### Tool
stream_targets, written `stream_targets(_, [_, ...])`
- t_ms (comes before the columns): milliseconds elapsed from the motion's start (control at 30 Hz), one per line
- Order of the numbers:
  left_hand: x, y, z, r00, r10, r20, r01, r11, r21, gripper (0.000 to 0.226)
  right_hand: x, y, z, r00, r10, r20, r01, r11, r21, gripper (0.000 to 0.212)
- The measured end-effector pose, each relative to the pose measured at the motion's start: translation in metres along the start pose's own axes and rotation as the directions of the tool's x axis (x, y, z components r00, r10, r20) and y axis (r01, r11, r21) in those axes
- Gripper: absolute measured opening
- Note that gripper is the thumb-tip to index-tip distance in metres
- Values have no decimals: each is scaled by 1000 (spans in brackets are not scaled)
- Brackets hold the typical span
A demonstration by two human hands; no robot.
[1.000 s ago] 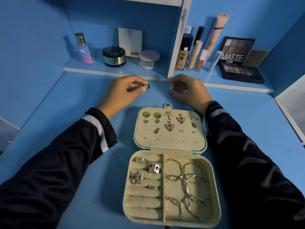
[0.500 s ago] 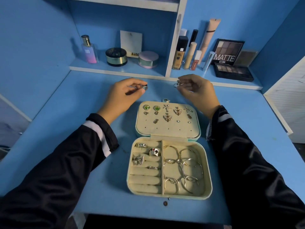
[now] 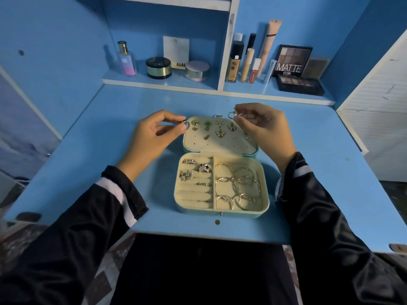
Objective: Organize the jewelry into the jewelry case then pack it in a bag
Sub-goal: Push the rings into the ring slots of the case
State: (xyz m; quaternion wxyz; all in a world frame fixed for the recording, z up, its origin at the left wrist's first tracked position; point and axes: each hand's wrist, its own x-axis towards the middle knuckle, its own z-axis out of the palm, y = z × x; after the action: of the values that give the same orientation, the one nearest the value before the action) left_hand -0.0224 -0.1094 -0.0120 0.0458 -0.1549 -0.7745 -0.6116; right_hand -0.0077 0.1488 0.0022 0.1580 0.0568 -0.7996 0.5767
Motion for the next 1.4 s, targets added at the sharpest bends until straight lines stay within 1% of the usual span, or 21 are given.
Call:
stream_targets(167, [-36, 10, 1, 1000, 11, 25, -9, 998, -67, 8, -28, -8, 4, 999, -1, 46, 0, 1000, 21, 24])
stream_targets(267, [-57, 15, 0, 999, 36, 39, -32, 995, -93, 10, -43, -15, 7, 998, -13, 63, 11, 1000, 19, 23])
stream_targets(400, [-77, 15, -2, 996, 64, 59, -57, 992, -113, 10, -58, -21, 10, 995, -19, 97, 14, 998, 57, 22])
stream_targets(500, [-87, 15, -2, 994, 78, 77, -72, 995, -72, 11, -68, -21, 16, 993, -25, 117, 19, 999, 50, 24])
stream_targets(667, [-93, 15, -3, 977, 166, 137, -176, 982, 64, 10, -73, -18, 21, 990, -47, 130, 44, 999, 25, 24])
stream_targets(767, [-92, 16, -3, 966, 194, 168, -215, 970, 114, 15, -73, -17, 21, 991, -48, 123, 47, 999, 15, 24])
stream_targets(867, [-90, 15, -5, 947, 266, 181, -299, 935, 190, 22, -72, -17, 21, 991, -48, 126, 46, 999, 15, 23])
stream_targets(1033, [-85, 15, -9, 906, 368, 211, -415, 873, 258, 17, -72, -17, 22, 991, -50, 127, 49, 999, 9, 24])
stream_targets(1267, [-84, 19, -13, 869, 404, 288, -482, 821, 305, 15, -73, -17, 21, 990, -46, 134, 44, 999, 18, 25])
stream_targets(1400, [-87, 19, -15, 870, 389, 303, -480, 809, 339, 14, -73, -18, 21, 990, -47, 135, 47, 999, 3, 25])
